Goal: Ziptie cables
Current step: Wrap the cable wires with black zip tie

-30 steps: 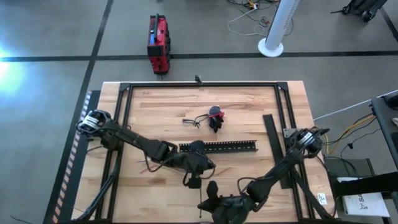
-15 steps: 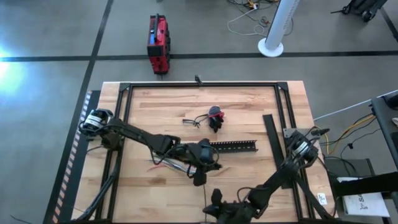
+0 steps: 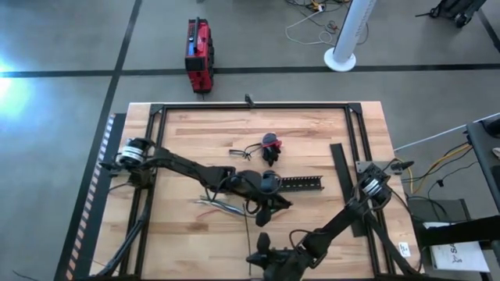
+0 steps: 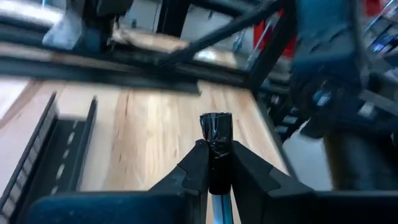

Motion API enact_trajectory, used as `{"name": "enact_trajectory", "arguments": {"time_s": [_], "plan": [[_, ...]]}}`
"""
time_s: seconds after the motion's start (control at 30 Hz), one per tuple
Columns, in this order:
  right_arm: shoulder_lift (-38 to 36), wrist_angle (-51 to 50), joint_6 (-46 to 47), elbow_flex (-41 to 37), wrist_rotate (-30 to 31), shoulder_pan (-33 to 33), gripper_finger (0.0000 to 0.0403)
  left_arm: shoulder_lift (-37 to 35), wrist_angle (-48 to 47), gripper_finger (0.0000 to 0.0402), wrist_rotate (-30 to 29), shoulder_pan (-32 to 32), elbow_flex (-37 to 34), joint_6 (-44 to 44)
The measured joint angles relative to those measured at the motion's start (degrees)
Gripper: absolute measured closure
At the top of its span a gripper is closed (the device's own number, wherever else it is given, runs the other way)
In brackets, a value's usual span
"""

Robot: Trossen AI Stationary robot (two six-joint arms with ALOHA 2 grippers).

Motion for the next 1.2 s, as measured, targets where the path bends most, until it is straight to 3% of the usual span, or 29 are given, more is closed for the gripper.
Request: {"name": "enact_trajectory", "arguments": {"time_s": [0.3,0.5,0.67,0.9,1.03,1.2], "plan": [[0.0,-0.2,0.4,-0.9,-0.1,-1.0,0.0403,0.0,4.4,0.0347,7.7,0.2,0.0,0.9],[0.0,-0.4,4.2,-1.4,0.3,-2.5,0.0403,-0.6,4.6,0.029,12.4,-0.5,0.0,0.1],[0.0,-0.5,6.5,-1.9,0.3,-4.2,0.0403,-0.6,4.2,0.024,12.6,-1.2,0.0,-2.0],[0.0,-0.4,7.3,-1.9,0.3,-4.7,0.0403,-6.8,-4.3,0.0182,17.4,-1.3,0.0,-1.2],[0.0,-1.4,8.1,-2.0,0.3,-4.6,0.0403,-12.8,-16.1,0.0177,15.3,-3.5,0.0,0.2],[0.0,-2.4,9.3,-2.2,1.5,-4.9,0.0403,-17.9,-28.2,0.0192,1.1,-11.4,0.0,1.0]]}}
